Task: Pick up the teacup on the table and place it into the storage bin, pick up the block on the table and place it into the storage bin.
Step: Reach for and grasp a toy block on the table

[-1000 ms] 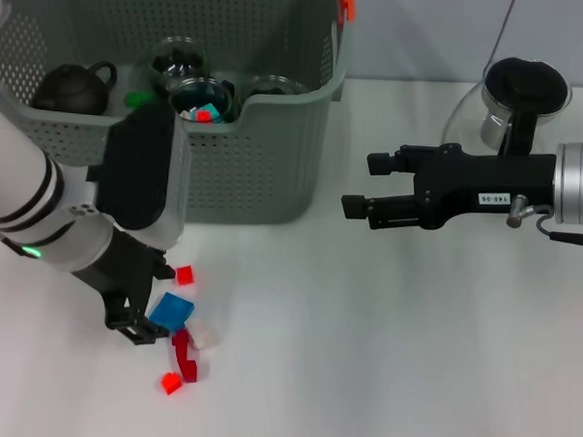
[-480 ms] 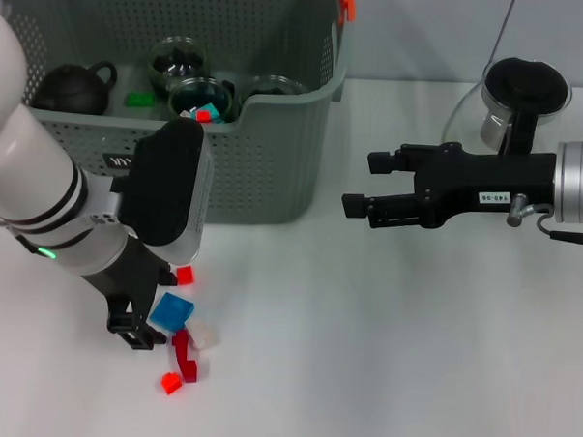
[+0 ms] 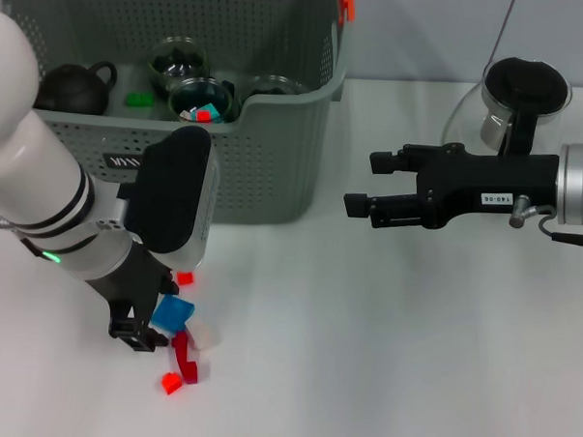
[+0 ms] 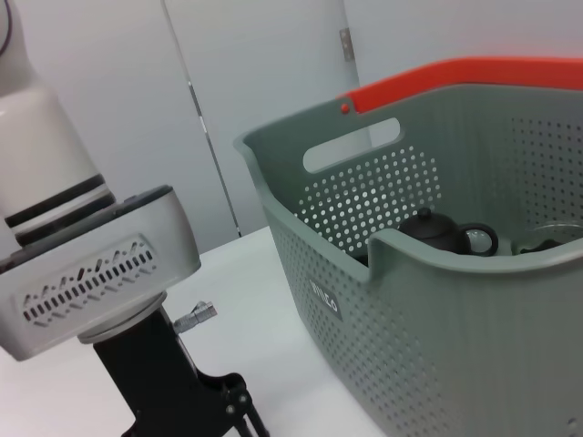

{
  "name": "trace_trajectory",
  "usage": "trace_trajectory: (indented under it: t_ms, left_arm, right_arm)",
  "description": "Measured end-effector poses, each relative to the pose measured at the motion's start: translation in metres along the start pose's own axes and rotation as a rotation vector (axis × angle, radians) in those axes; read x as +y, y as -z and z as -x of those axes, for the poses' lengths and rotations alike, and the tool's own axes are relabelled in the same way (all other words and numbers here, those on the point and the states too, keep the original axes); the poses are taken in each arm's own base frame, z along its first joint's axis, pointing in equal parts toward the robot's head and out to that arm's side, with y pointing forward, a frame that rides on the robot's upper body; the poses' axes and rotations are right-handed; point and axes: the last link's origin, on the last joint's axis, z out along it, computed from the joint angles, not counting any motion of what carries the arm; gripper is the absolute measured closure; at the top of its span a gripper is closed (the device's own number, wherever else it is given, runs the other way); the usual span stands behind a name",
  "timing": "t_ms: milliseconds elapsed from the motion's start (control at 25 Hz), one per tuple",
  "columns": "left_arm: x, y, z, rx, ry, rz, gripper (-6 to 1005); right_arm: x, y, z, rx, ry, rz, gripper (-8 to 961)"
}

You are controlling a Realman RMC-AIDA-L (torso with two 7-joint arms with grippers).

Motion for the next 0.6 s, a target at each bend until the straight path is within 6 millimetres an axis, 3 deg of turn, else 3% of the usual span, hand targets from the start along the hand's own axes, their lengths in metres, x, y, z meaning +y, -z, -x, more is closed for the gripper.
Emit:
trace_trajectory:
  t_ms: [280,600]
  left_arm:
    - [0.0010,-0.0017,-0.0037,0.005,-0.009,0.008,455]
    - [0.0028,-0.0045,-0.0076,-0.007,-0.023,0.020,461]
  right_arm:
    - [0.0000,0.0004,-0.0006,-0.002,0.000,-0.001,74]
    - [0.0001,0.0007,-0.0013,-0.001,-0.001,-0.002,74]
